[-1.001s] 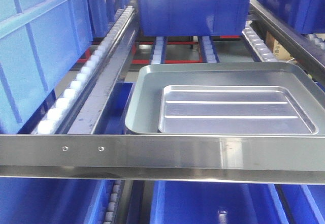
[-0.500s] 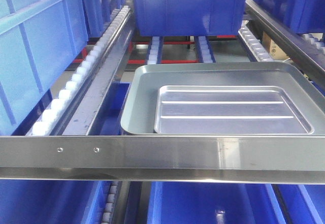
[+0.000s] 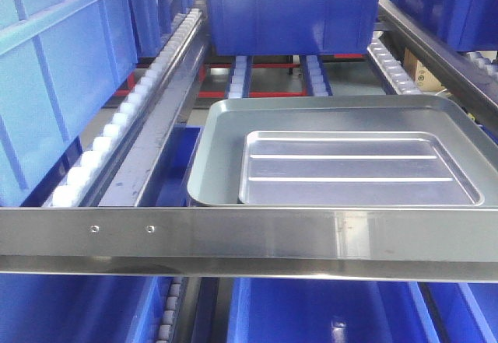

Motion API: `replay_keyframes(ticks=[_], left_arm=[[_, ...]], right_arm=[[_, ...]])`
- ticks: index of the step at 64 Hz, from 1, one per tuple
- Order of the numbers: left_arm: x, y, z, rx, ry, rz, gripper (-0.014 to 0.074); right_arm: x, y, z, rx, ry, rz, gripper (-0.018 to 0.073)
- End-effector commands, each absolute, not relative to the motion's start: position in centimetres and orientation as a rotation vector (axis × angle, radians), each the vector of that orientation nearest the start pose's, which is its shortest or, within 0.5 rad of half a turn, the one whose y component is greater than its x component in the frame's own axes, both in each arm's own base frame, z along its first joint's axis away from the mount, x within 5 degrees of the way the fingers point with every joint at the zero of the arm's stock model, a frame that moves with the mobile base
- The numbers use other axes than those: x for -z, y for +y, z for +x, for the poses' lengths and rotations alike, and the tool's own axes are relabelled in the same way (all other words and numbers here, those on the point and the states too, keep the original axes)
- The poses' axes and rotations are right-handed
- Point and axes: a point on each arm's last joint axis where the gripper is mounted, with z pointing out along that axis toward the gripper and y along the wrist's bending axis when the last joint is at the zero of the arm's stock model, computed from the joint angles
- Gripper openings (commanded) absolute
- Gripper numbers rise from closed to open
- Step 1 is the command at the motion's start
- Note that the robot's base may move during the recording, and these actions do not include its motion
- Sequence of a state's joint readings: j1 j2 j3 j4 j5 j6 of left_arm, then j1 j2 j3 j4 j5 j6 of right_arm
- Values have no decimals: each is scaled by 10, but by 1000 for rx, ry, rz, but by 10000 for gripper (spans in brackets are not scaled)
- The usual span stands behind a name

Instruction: Grab silver tray and stack on right shelf

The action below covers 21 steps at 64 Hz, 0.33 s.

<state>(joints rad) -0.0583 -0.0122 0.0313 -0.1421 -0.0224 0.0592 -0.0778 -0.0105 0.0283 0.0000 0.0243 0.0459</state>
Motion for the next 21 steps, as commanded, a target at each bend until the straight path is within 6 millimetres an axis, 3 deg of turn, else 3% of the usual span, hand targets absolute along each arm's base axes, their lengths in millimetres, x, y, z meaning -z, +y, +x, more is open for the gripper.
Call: replay_keyframes(ticks=[1, 21], left_arm=[[-208, -2, 55, 110, 1399, -37, -83], [-208, -2, 55, 110, 1399, -37, -83]], right_arm=[[-218, -4, 53, 42, 1385, 80, 53], [-218, -4, 53, 42, 1385, 80, 53]])
